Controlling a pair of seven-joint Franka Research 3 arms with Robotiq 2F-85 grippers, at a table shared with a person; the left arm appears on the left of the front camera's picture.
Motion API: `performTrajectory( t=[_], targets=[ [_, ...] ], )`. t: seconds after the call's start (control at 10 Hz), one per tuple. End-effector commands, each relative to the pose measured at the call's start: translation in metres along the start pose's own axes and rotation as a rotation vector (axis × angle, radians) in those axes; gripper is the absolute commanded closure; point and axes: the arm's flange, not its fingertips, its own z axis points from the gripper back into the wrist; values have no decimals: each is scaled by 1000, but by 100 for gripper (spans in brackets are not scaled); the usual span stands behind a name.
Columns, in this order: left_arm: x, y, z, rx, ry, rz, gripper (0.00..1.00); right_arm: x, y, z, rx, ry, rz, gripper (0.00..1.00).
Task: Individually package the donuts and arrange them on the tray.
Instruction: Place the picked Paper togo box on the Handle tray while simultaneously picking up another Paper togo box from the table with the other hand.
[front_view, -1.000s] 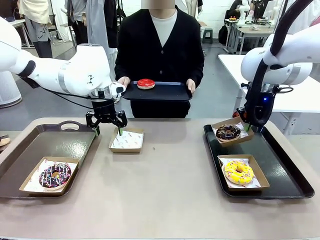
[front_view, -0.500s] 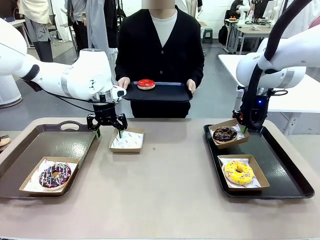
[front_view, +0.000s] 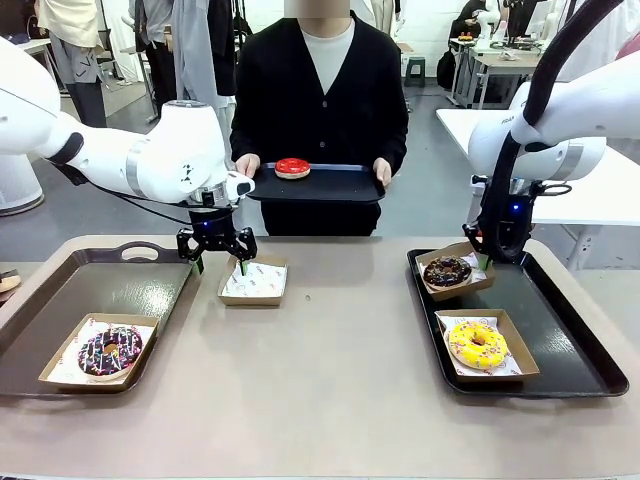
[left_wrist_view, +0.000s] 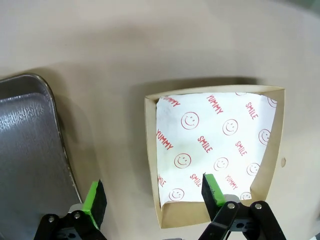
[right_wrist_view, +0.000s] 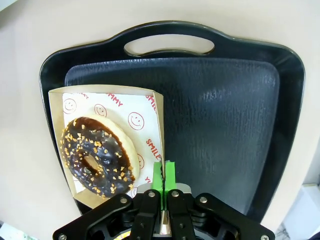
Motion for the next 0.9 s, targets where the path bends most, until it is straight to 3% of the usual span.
performTrajectory(
  t=[0.0, 0.6, 0.7, 0.8],
  targets=[
    [10, -4, -7, 39, -24, 40, 0, 3, 2, 1, -35, -3, -17, 98],
    [16, -1, -13, 36, -14, 44, 0, 3, -2, -1, -30, 4, -25, 98],
    [17, -1, -14, 24, -14, 33, 40, 4, -2, -1, -26, 8, -21, 98],
    [18, -1, -15, 14, -4, 30, 59, 3, -2, -1, -19, 12, -14, 41]
  ],
)
